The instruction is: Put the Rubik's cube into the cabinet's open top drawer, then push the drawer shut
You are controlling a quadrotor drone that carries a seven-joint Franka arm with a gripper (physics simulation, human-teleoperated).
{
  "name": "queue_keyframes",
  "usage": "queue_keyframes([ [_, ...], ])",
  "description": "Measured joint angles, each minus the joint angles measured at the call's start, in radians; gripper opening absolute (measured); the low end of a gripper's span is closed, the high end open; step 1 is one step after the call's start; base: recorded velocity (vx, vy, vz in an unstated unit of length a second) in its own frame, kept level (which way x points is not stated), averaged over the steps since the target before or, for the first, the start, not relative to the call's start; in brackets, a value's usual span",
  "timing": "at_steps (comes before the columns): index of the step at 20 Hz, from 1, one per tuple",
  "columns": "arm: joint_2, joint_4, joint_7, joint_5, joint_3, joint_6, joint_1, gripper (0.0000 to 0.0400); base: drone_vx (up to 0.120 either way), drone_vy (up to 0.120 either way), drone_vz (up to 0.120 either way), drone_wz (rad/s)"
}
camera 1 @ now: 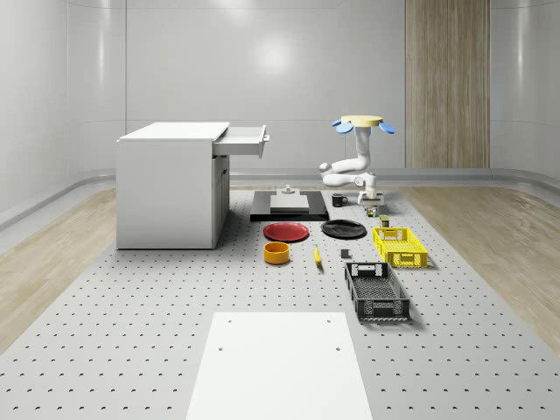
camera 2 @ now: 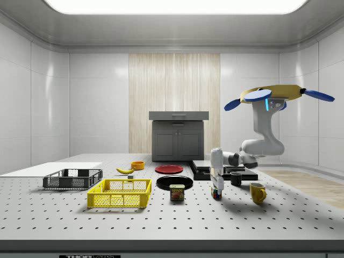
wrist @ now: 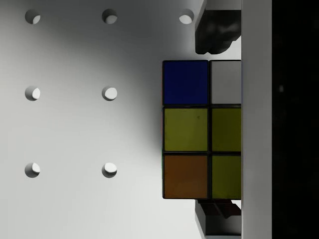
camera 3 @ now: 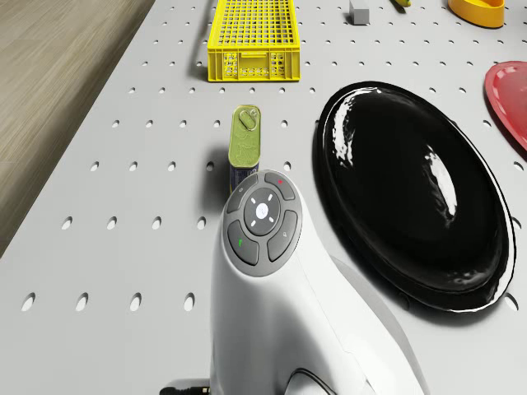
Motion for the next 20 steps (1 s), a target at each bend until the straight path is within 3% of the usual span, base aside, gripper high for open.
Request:
queue_keyframes([
  [6, -0.015, 0.019, 0.004, -0.006, -0.009, 0.025, -0.02, 0.04, 0.0, 0.0, 0.0, 0.0],
  [11, -0.027, 0.025, 0.009, -0.004, -0.01, 0.039, -0.029, 0.0347, 0.0, 0.0, 0.0, 0.0],
  [20, -0.045, 0.019, 0.021, 0.039, 0.029, 0.042, -0.04, 0.0327, 0.0, 0.0, 0.0, 0.0],
])
